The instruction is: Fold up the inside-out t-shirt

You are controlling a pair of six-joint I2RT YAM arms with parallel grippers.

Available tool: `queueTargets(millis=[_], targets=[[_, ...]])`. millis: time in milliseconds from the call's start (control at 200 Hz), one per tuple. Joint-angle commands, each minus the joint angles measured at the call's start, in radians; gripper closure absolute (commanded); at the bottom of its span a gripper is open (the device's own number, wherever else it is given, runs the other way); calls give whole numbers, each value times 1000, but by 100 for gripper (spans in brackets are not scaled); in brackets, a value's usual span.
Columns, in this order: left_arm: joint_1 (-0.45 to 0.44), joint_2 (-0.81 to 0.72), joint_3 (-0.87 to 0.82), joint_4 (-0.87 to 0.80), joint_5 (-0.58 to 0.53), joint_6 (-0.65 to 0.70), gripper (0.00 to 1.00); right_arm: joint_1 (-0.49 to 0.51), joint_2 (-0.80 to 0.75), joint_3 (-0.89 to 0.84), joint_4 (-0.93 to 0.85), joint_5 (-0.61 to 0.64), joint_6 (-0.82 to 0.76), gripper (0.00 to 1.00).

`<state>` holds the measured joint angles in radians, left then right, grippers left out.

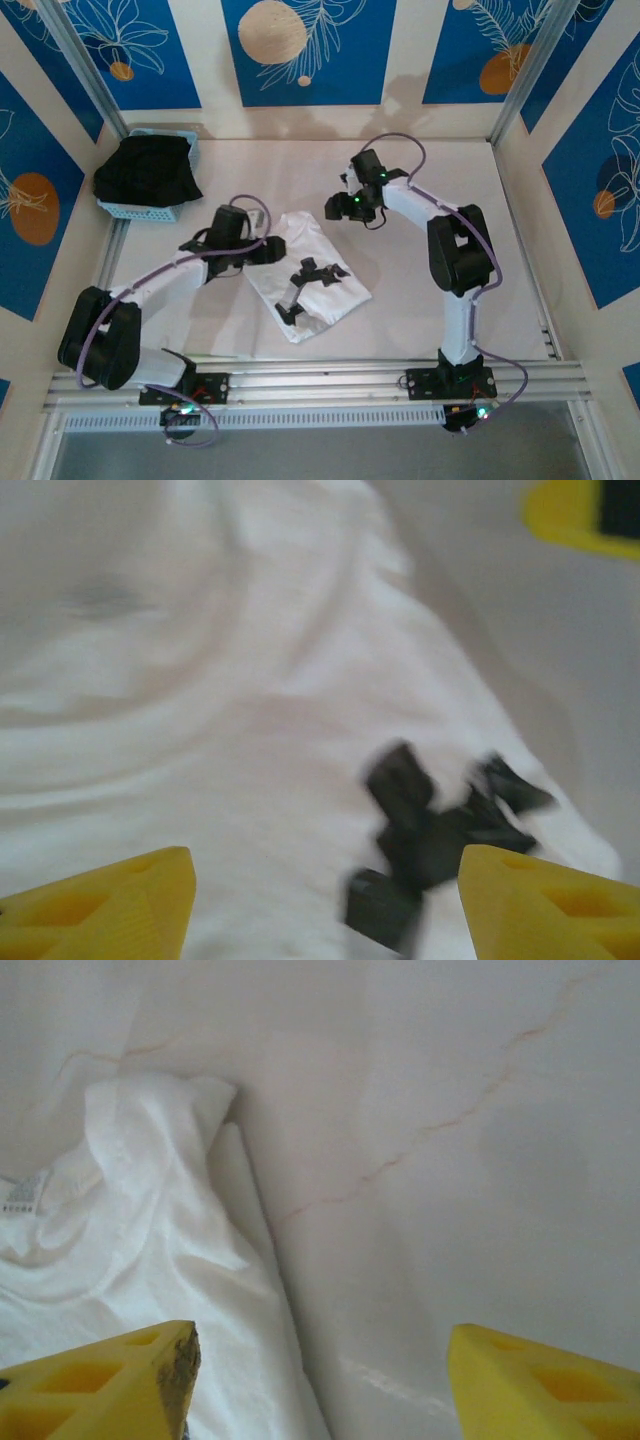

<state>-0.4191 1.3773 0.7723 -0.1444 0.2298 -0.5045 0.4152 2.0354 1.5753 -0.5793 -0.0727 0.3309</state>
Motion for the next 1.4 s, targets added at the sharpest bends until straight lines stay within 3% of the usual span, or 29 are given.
queueTargets(millis=[0, 175, 435, 655, 740, 955, 1215, 1390], targets=[[55, -63, -63, -67, -67, -66, 29, 73, 71, 118, -87, 44, -140, 29], [153, -47, -124, -45, -101, -92, 24, 104, 193, 255, -147, 28, -190, 24], [149, 101, -86, 26, -47, -82, 25, 149, 369, 466, -270, 9, -216, 24], [112, 199, -82, 97, -11, -105, 29, 153, 406, 506, -303, -23, -200, 28], [102, 247, -76, 142, 22, -114, 35, 151, 420, 520, -323, -48, -197, 31], [89, 318, -34, 210, 69, -124, 61, 148, 477, 591, -400, -93, -181, 41], [88, 366, 10, 261, 105, -110, 83, 125, 472, 592, -380, -167, -180, 72], [94, 372, 36, 290, 121, -80, 100, 89, 372, 499, -254, -251, -165, 85]])
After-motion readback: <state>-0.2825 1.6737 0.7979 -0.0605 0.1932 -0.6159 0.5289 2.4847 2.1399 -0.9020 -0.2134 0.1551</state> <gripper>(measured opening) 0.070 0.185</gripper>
